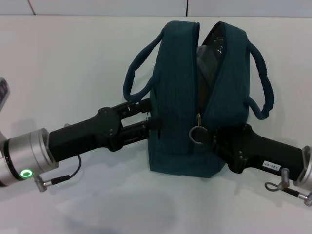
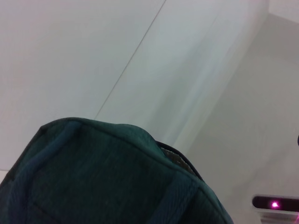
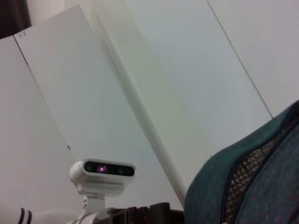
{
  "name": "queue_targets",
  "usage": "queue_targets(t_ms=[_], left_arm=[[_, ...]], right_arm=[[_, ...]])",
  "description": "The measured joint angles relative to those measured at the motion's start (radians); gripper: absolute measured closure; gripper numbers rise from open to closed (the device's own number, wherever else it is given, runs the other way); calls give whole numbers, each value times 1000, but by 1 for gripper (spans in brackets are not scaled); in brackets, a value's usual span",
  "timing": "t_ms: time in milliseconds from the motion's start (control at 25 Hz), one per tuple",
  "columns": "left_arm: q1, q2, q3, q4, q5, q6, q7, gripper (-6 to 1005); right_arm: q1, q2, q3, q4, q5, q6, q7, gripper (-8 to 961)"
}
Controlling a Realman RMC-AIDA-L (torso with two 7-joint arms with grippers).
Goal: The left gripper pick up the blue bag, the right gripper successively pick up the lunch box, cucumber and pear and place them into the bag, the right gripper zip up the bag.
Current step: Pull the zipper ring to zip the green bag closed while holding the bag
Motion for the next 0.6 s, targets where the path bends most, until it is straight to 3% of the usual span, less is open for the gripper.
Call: queue_targets(t_ms=[600], left_arm=[[1, 1, -3, -1, -3, -2, 0, 264]], right_arm=[[-14, -9, 26, 30, -2, -42, 4, 932]])
